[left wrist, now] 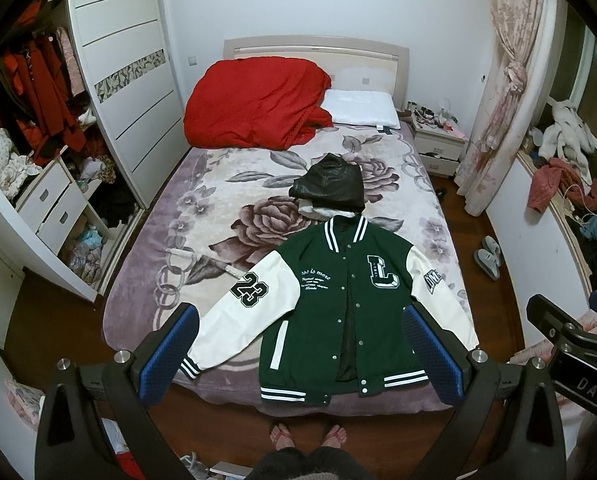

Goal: Fold large clothes

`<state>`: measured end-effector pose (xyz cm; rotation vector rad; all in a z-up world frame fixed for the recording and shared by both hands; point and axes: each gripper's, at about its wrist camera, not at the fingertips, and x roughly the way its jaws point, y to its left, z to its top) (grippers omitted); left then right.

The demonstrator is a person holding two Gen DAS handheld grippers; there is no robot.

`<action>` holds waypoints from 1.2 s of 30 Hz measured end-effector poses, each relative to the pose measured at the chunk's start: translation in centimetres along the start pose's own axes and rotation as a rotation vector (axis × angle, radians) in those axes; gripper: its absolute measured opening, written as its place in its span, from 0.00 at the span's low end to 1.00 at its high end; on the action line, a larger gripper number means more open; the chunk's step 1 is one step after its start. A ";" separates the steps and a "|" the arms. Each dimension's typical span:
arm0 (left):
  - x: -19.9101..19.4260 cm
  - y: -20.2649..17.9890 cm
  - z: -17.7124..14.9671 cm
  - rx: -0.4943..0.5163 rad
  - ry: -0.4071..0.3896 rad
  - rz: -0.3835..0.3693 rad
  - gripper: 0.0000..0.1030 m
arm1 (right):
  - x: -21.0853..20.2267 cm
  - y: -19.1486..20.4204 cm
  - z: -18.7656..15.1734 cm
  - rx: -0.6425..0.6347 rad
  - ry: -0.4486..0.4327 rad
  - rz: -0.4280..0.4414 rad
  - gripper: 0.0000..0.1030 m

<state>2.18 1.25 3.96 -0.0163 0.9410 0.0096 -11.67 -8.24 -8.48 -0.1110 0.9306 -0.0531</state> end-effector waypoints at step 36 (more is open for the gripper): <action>10.3 0.0 4.0 0.020 -0.064 0.089 1.00 | 4.9 -0.1 2.8 0.102 0.018 -0.013 1.00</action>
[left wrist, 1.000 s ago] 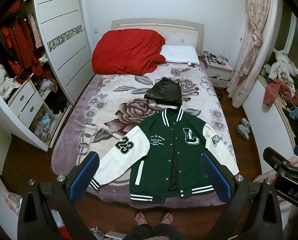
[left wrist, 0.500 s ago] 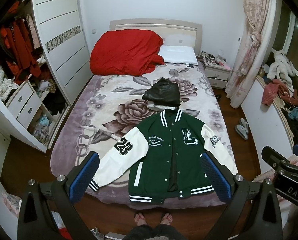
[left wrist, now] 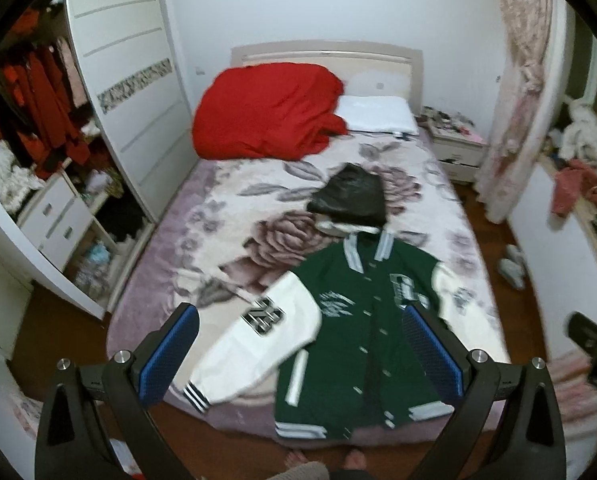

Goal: Fold large clothes
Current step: 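Grasp the white sleeve cuff with the right tool while the left tool reaches the jacket body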

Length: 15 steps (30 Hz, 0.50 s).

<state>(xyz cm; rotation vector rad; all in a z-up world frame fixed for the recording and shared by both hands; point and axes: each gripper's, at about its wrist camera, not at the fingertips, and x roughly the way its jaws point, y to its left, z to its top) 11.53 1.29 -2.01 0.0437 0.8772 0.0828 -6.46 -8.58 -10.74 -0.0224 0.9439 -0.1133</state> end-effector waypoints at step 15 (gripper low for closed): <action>30.8 -8.4 -11.6 0.065 0.334 0.260 1.00 | 42.8 -25.3 -14.2 0.775 0.359 -0.024 0.70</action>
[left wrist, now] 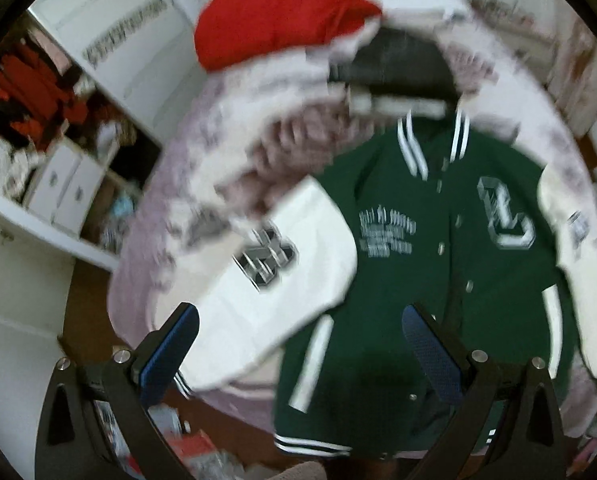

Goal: Fold large clothes
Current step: 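Grasp the white sleeve cuff with the right tool while the left tool reaches the jacket body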

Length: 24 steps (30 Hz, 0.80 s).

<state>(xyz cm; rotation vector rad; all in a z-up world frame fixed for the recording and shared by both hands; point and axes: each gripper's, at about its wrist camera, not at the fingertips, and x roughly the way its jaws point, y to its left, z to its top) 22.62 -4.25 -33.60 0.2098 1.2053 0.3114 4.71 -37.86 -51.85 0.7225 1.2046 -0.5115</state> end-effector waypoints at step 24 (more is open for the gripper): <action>13.2 -31.5 8.0 0.274 0.065 -0.225 1.00 | 22.8 -20.5 17.1 0.621 -0.268 0.373 0.16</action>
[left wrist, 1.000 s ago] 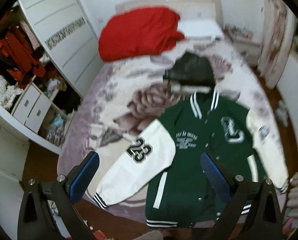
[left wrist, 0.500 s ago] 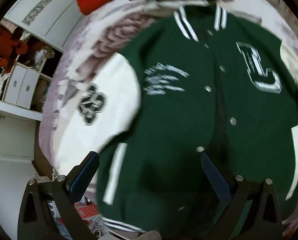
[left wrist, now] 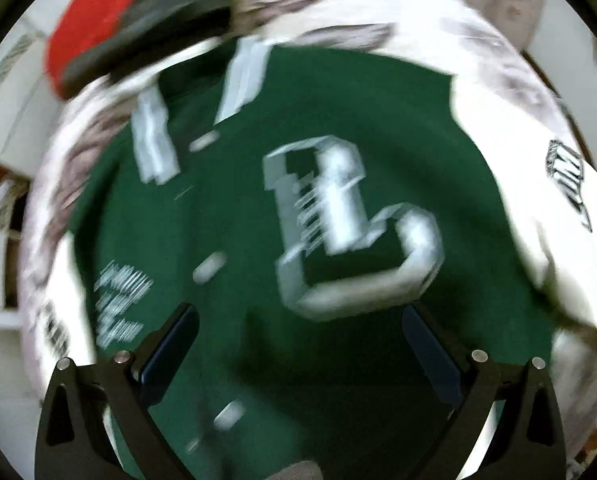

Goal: Fold large clothes
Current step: 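Grasp the white sleeve cuff with the right tool while the left tool reaches the jacket body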

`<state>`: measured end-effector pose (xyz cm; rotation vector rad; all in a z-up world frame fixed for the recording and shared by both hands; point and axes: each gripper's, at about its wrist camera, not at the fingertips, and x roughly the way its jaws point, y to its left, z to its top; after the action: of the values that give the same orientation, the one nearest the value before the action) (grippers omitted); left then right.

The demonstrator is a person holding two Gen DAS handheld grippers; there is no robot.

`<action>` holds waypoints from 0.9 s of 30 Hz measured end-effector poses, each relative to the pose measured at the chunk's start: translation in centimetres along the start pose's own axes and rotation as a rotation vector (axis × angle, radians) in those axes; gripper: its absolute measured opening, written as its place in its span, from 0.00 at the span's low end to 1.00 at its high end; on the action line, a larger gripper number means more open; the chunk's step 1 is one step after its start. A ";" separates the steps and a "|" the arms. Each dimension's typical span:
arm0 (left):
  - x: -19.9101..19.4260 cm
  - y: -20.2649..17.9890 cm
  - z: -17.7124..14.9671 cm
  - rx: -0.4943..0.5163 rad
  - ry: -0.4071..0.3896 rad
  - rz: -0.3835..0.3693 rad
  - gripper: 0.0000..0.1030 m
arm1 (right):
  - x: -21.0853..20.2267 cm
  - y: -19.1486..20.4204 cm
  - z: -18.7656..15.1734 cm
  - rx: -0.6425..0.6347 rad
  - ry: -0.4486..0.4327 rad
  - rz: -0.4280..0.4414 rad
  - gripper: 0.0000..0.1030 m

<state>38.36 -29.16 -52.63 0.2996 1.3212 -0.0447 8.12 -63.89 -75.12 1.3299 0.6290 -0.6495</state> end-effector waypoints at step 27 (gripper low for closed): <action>1.8 10.0 -0.4 -0.253 -0.084 0.121 1.00 | 0.7 37.3 -15.7 -0.909 0.099 0.185 0.15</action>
<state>40.43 -19.17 -52.54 0.1597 1.2077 0.2088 35.49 -43.86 -52.95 0.5533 0.7449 -0.0953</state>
